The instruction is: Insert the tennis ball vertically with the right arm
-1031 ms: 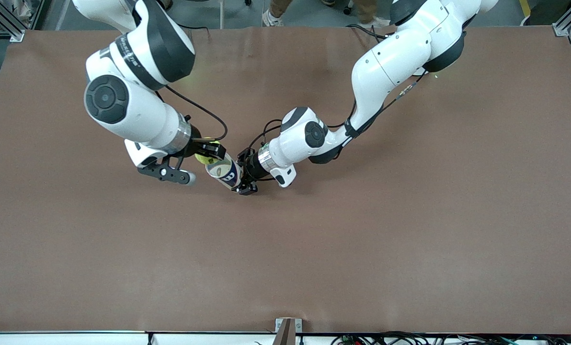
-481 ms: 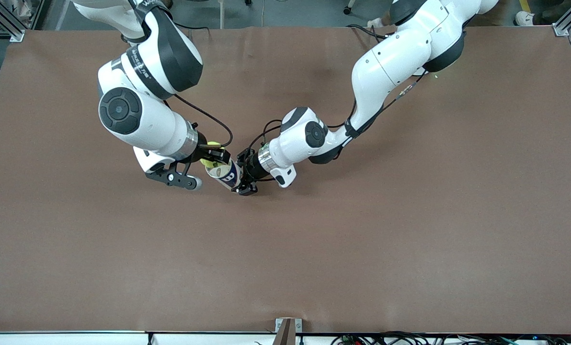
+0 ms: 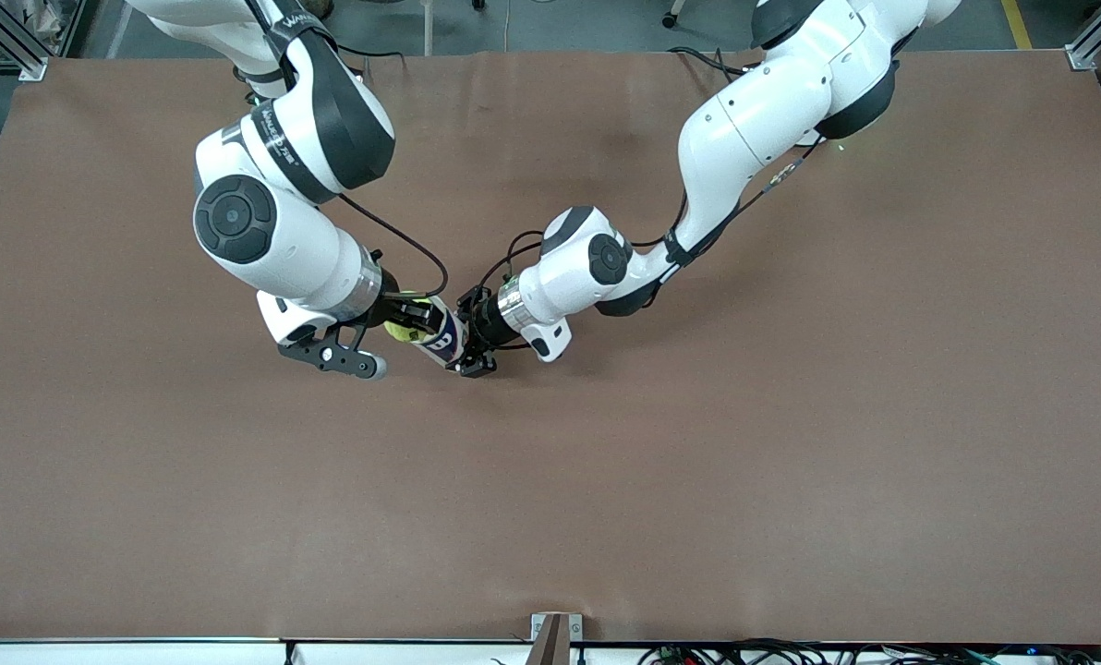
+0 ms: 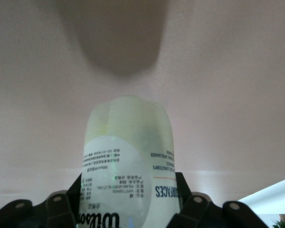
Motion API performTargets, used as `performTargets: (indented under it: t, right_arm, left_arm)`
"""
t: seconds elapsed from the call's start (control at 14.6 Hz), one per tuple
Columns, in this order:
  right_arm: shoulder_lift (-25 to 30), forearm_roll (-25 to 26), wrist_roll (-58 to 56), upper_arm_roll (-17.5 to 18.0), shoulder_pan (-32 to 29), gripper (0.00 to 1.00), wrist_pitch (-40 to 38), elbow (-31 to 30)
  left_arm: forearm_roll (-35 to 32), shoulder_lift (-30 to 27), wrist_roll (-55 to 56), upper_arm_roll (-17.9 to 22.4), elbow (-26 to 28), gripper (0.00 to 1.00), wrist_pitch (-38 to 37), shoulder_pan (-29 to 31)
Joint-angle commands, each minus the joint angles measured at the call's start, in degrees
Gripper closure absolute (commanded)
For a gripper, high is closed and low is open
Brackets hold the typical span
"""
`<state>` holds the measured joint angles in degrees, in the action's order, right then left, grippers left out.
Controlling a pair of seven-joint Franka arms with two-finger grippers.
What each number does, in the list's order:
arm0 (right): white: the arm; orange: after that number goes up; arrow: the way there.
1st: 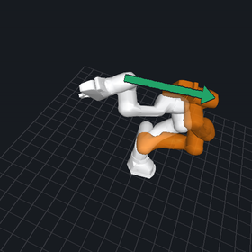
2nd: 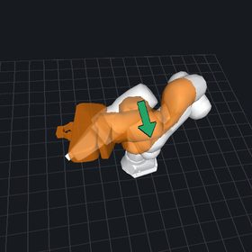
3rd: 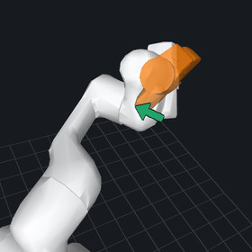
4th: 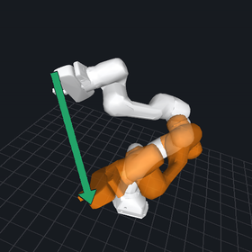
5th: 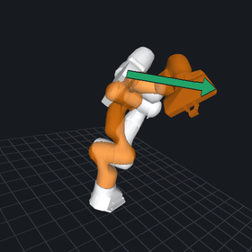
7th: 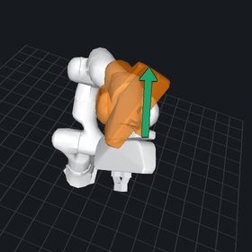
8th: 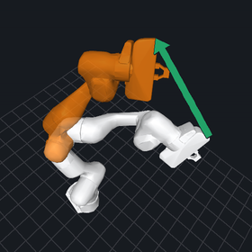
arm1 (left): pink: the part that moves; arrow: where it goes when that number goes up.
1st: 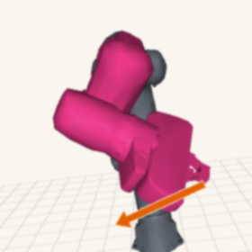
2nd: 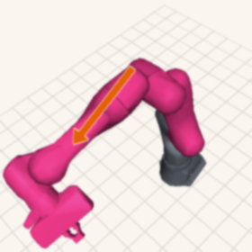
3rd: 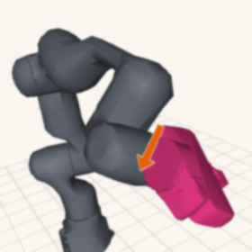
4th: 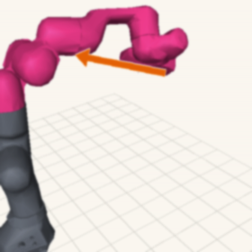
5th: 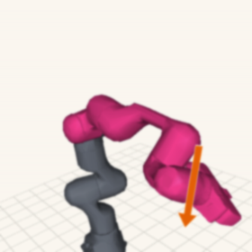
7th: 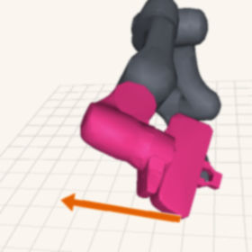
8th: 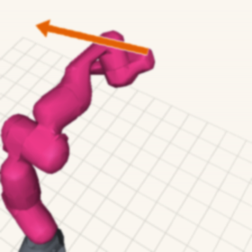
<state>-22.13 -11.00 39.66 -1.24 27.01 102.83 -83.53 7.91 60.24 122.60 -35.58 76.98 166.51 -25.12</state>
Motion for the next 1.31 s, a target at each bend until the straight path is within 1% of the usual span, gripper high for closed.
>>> performTargets:
  t: [0.0,0.14,0.21,0.27,0.34,0.41,0.82,0.96,1.17,1.24]
  right_arm:
    - [-0.8,1.0,0.7,0.1,0.0,0.62,-0.4,0.6]
    - [-1.0,0.9,0.8,0.1,0.2,0.61,-0.3,0.6]
    - [-1.1,1.0,0.8,0.1,0.2,0.56,-0.3,0.6]
    - [-1.1,1.0,0.8,0.1,0.2,0.43,-0.4,0.6]
    - [-1.0,1.0,0.8,0.1,0.1,0.19,-0.4,0.6]
    - [-1.0,1.0,0.9,0.1,0.1,0.00,-0.4,0.7]
    - [-0.9,1.0,0.6,0.1,0.1,0.00,-0.5,0.7]
    - [-0.8,1.0,-0.4,-0.2,-1.0,0.00,-0.7,0.7]
    - [0.2,1.1,-8.5,-0.3,-6.2,0.00,-8.7,0.7]
    - [1.6,1.3,-11.0,-0.3,-7.8,0.00,-10.3,0.6]
  left_arm:
    - [0.3,-0.6,-1.0,0.2,-0.2,0.26,0.5,-0.3]
    - [0.3,-0.5,-1.0,0.2,-0.2,0.26,0.5,-0.3]
    - [0.3,-0.5,-0.9,0.2,-0.2,0.26,0.5,-0.3]
    - [0.3,-0.5,-1.0,0.2,-0.1,0.26,0.5,-0.3]
    - [0.3,-0.5,-1.0,0.2,-0.1,0.26,0.5,-0.2]
    - [0.3,-0.5,-1.0,0.2,-0.1,0.26,0.5,-0.1]
    - [0.3,-0.4,-1.5,0.2,-0.1,0.26,0.5,0.1]
    - [0.3,-0.4,-1.5,0.2,0.1,0.26,0.5,0.2]
    - [0.4,-0.4,-1.5,0.2,0.5,0.26,0.5,0.6]
    - [0.4,-0.2,-1.5,0.2,0.5,0.26,0.6,0.6]
